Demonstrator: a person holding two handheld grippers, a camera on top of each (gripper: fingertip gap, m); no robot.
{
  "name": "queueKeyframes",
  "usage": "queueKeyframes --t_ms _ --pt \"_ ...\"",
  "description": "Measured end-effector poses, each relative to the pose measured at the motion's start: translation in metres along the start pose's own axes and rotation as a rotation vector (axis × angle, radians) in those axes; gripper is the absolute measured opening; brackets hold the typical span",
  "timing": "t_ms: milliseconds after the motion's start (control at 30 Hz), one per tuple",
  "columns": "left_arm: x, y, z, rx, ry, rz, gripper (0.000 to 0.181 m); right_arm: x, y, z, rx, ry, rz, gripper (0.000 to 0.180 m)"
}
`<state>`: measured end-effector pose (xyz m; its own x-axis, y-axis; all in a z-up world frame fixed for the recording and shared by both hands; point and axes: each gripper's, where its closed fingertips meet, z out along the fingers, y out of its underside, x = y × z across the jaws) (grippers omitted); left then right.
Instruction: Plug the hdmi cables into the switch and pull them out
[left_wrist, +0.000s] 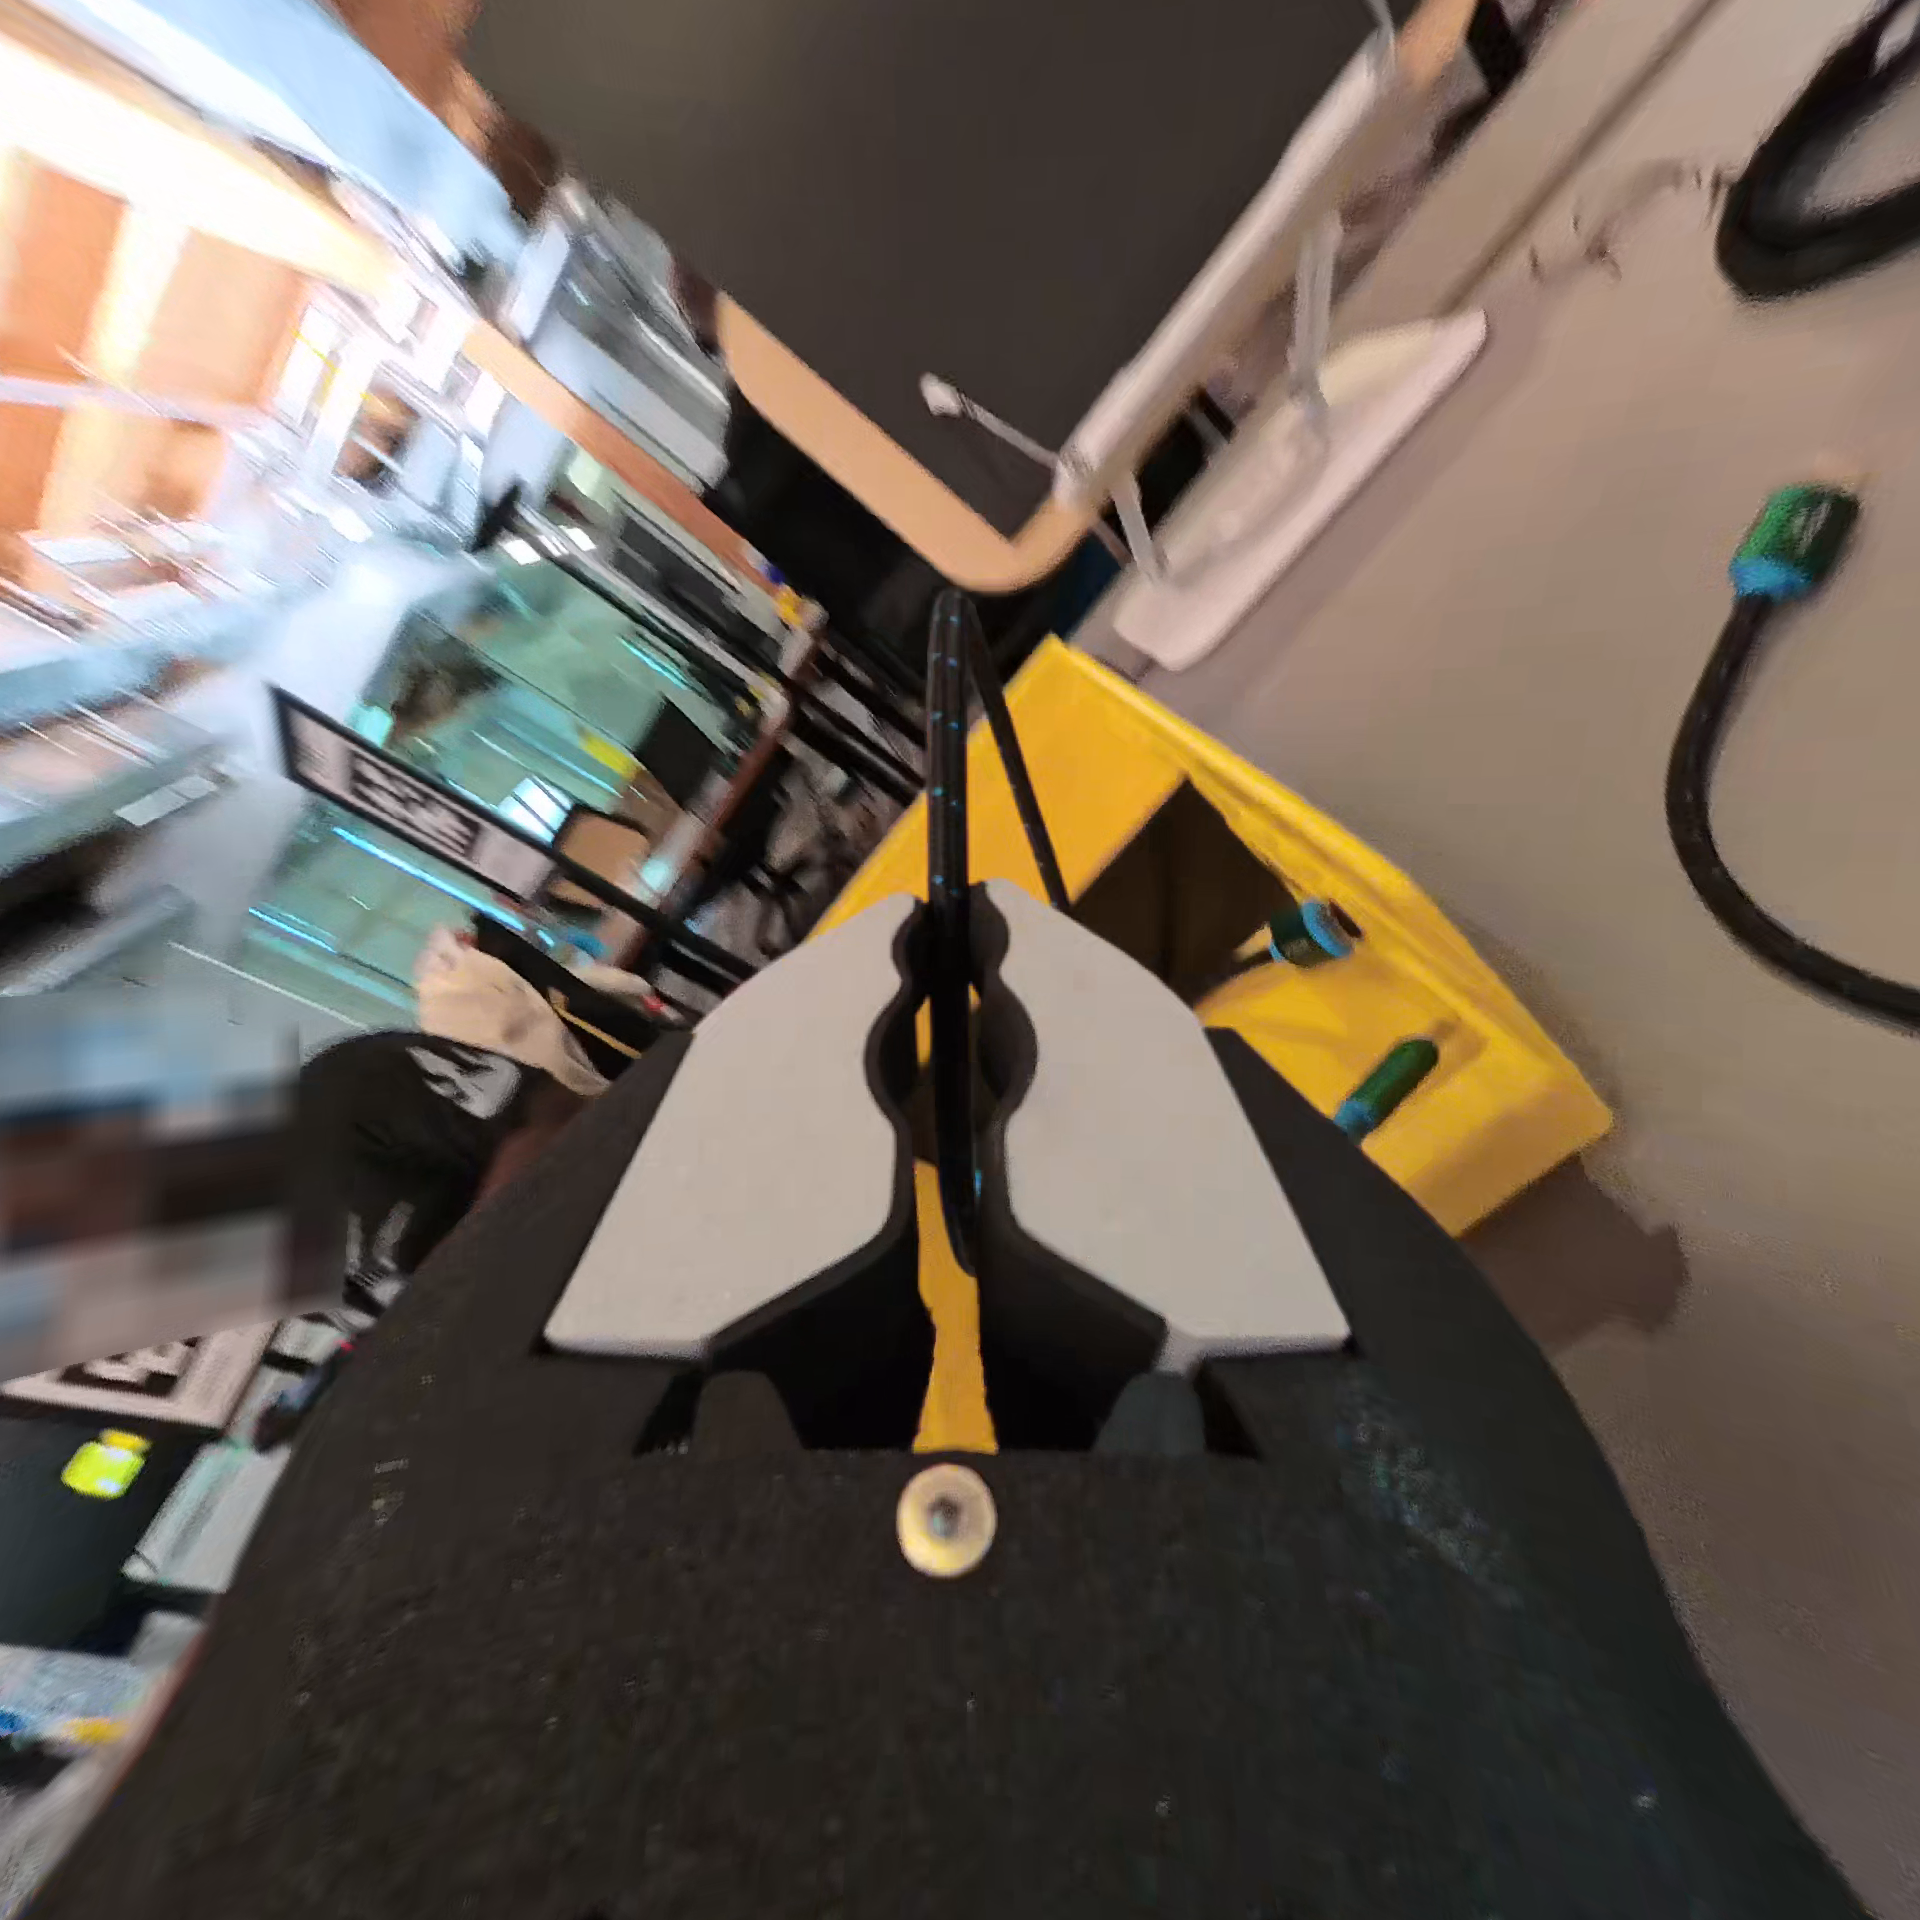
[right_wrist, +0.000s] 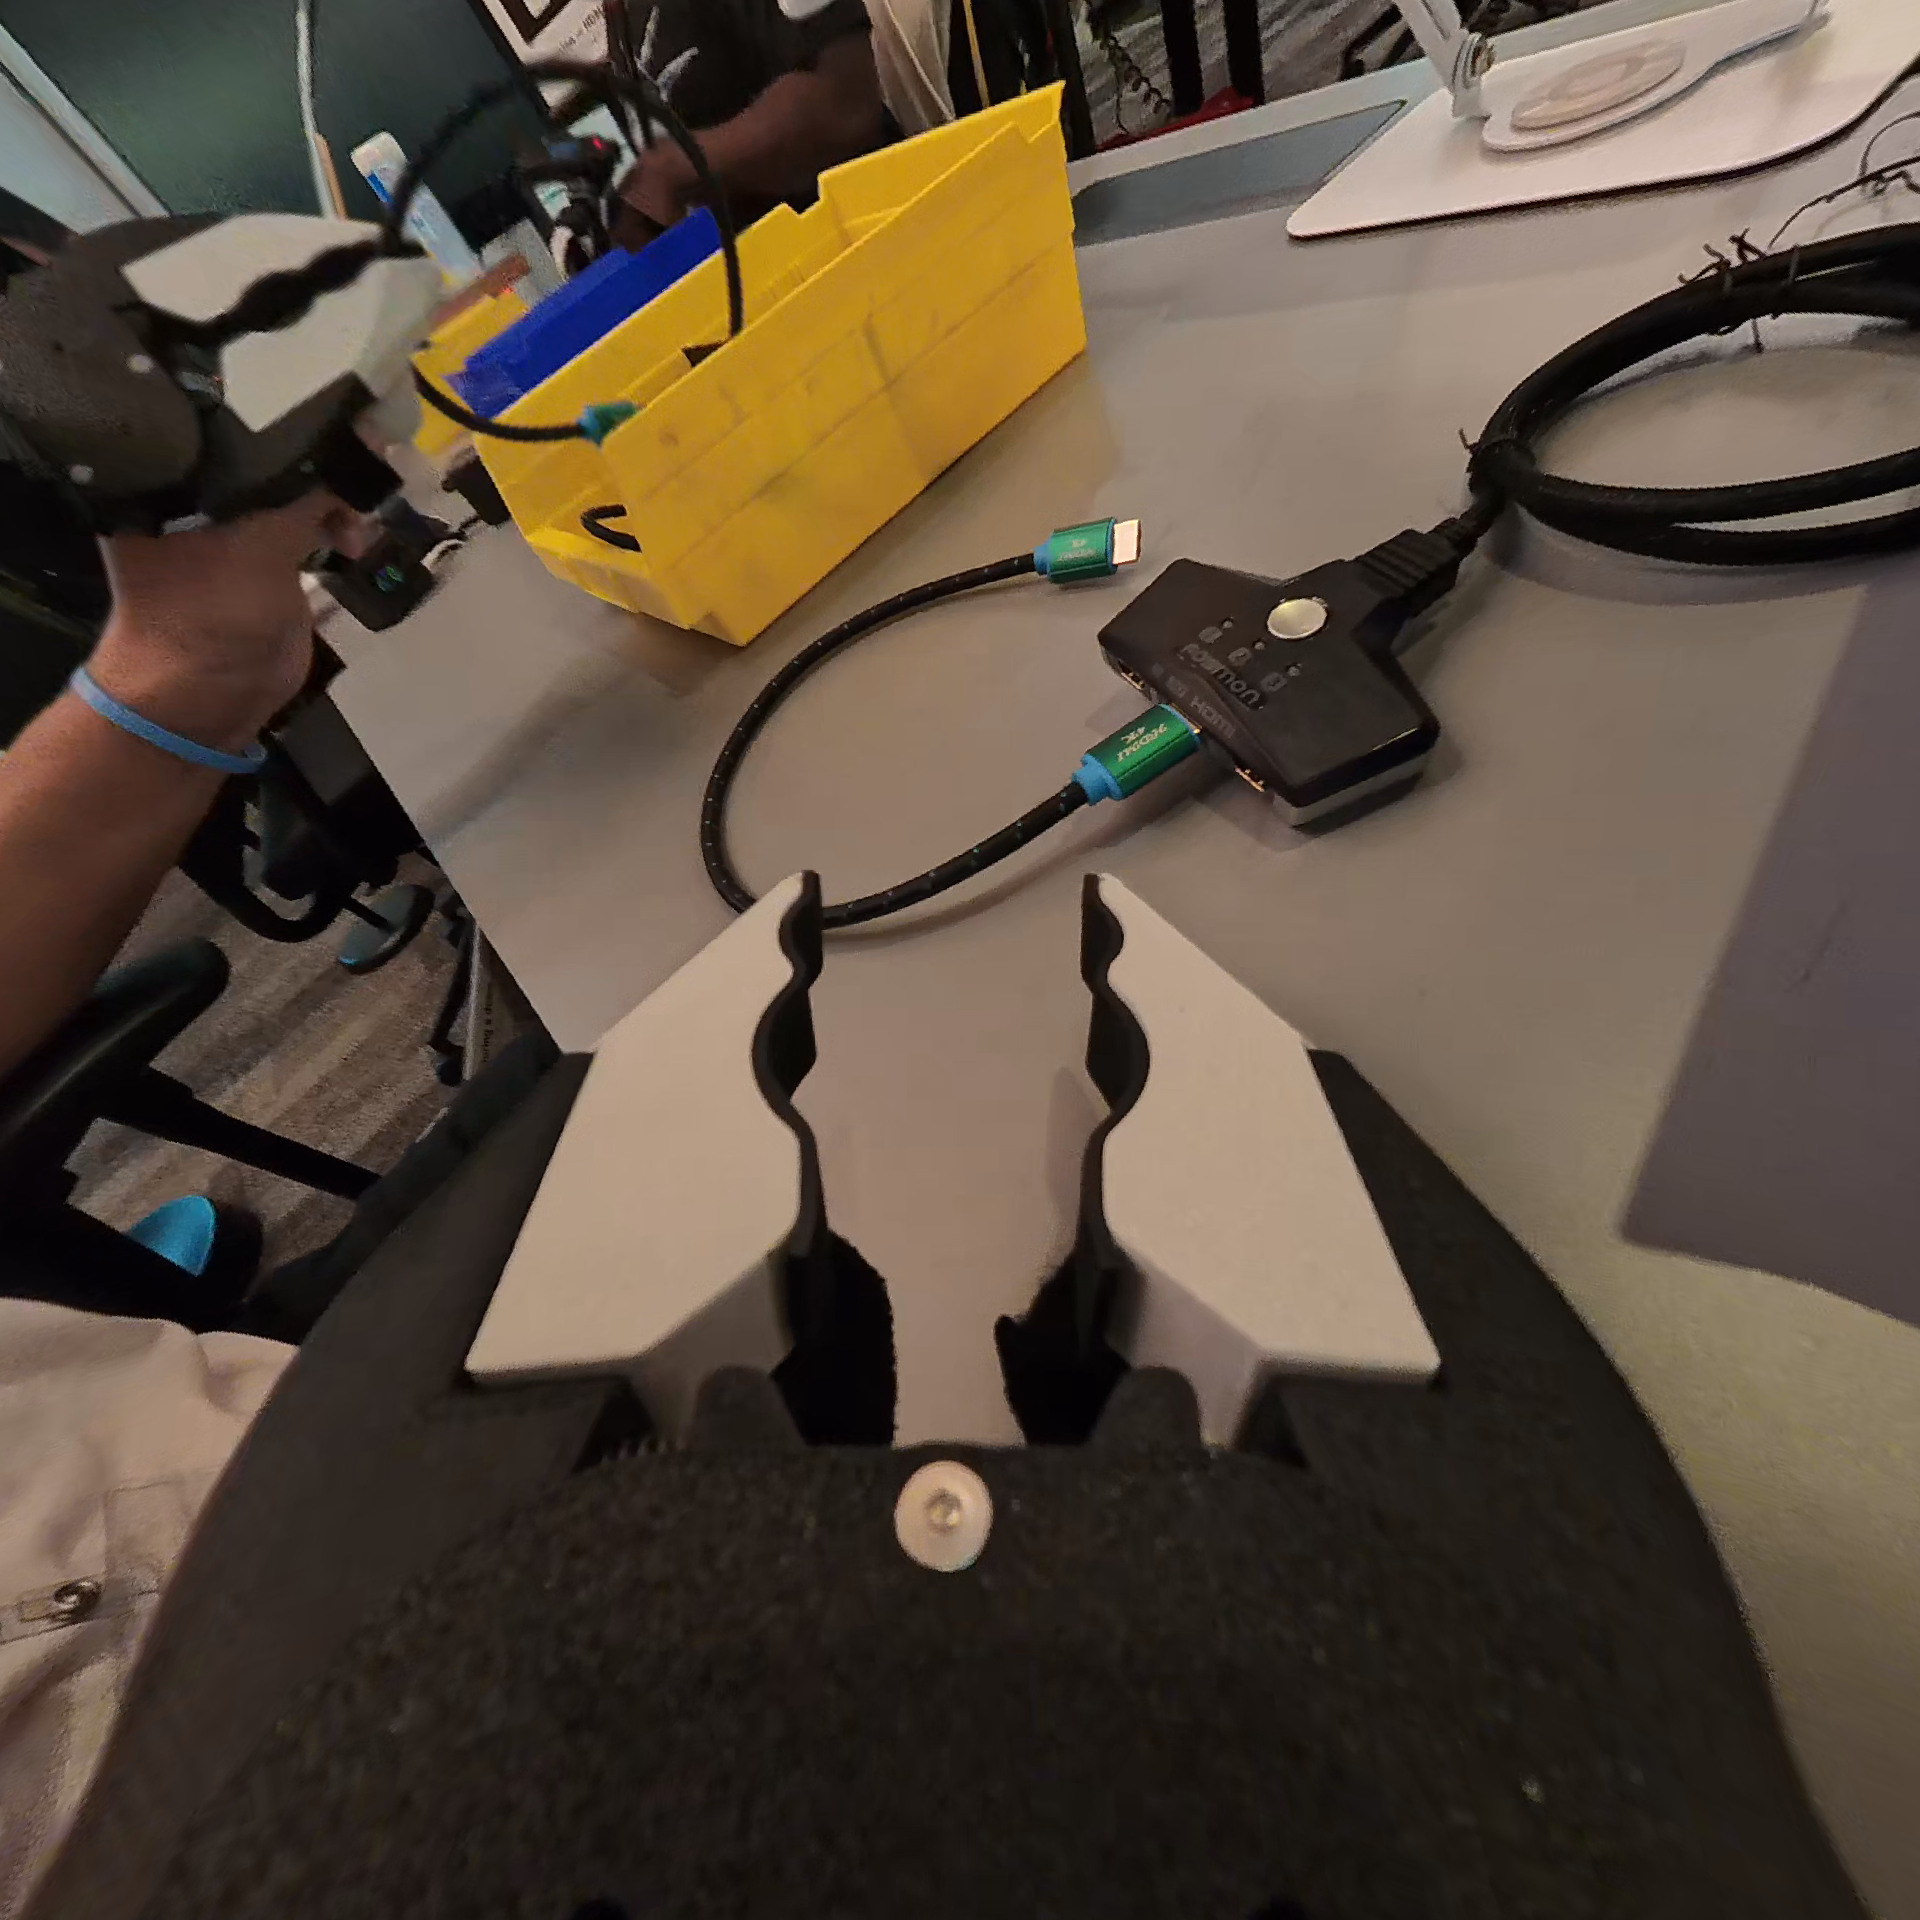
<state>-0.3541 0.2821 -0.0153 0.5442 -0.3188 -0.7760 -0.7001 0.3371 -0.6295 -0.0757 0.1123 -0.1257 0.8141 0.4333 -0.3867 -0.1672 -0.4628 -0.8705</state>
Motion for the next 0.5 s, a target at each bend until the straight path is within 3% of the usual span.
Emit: queueKeyframes --t_ms 100,233,367,500 --pt "0.009 -0.057 -0.036 0.227 -0.009 0.081 0.006 -0.007 -0.006 -0.002 0.035 -0.054 0.036 0.050" --pt "0.074 -0.112 -0.086 0.456 0.193 0.041 0.006 -0.005 -0.017 -0.008 0.086 -0.059 0.040 0.050" --pt "0.164 -0.106 -0.107 0.458 0.472 0.138 0.006 0.005 -0.022 -0.015 0.111 -0.035 0.056 0.049" --pt "0.208 -0.086 -0.114 0.377 0.726 0.059 0.006 0.005 -0.021 -0.013 0.105 -0.054 0.086 0.049"
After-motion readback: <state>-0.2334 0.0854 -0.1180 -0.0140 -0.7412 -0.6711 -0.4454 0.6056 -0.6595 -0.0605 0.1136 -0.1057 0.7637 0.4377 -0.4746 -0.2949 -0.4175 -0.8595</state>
